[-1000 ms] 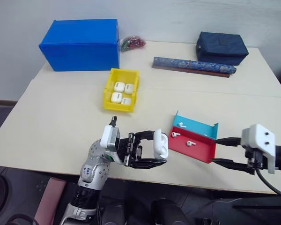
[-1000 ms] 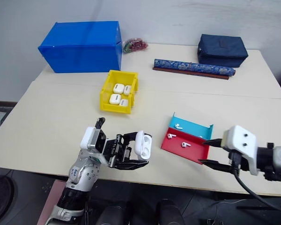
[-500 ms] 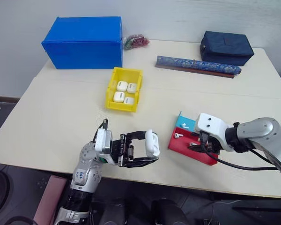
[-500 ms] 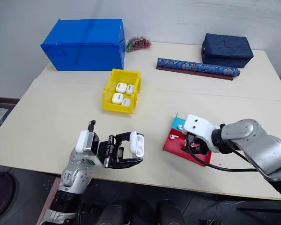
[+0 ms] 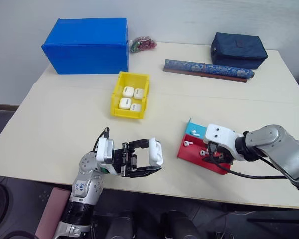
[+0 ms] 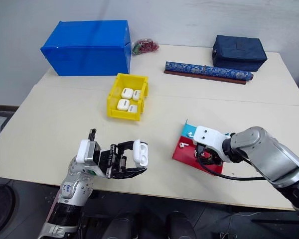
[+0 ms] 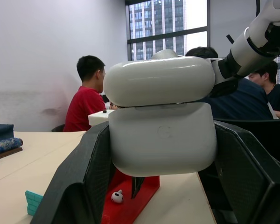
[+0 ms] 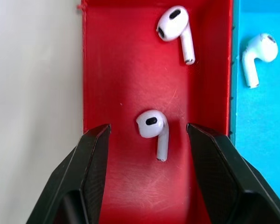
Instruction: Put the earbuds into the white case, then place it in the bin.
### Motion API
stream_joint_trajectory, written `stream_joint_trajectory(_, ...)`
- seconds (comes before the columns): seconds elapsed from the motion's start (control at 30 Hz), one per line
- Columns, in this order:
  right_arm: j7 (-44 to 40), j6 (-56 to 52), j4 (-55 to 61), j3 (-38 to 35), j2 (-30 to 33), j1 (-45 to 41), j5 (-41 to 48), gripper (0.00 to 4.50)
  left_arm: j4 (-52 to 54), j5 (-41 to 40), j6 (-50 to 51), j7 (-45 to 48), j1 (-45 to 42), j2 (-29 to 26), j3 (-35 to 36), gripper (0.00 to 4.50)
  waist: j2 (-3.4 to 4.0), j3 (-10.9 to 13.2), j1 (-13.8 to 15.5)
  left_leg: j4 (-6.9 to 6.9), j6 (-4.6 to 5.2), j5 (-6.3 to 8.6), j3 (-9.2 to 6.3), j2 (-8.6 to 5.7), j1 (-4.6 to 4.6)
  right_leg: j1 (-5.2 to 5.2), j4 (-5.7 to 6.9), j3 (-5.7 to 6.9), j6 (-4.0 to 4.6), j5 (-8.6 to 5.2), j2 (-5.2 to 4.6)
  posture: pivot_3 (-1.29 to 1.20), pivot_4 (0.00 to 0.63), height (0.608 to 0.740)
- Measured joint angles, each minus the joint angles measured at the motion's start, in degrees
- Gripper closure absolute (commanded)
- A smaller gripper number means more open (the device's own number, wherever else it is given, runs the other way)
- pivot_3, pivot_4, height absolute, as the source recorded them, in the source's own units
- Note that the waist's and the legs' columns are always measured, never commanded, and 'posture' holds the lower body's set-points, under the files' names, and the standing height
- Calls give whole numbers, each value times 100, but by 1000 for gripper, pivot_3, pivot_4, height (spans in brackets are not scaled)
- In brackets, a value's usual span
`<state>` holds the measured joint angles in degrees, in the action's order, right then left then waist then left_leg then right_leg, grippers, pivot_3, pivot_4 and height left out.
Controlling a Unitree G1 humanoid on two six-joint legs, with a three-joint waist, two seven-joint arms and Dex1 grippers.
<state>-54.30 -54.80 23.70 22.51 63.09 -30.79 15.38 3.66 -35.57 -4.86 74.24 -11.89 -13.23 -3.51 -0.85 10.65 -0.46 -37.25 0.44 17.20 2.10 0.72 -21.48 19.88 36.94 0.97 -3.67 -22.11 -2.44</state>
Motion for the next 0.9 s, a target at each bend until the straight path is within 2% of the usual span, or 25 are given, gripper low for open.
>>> stream_joint_trajectory(0.23,-134,148,-198,206,-301,-152,-337,1910,2,15,-31,21,135,-2,-117,1672,0,0,-30,0,0,0,0,0,0,0,1,0,0,0,0,0,150,740)
stream_joint_trajectory(0.7,-377,237,-265,212,-347,-153,-635,1910,14,14,-79,49,228,-108,-177,1672,0,0,-107,0,1,0,-2,0,2,-4,-1,1,0,0,-2,0,150,740)
stream_joint_trajectory(0.8,-408,252,-270,212,-368,-147,-652,2488,18,14,-79,35,228,-109,-193,1672,0,0,-110,0,1,0,-2,0,3,-5,-1,2,0,0,-2,0,150,740)
stream_joint_trajectory(0.9,-419,259,-272,212,-374,-137,-657,3432,28,14,-79,22,228,-115,-196,1672,0,0,-110,-1,1,0,-2,0,3,-5,-1,1,0,0,-2,0,150,740)
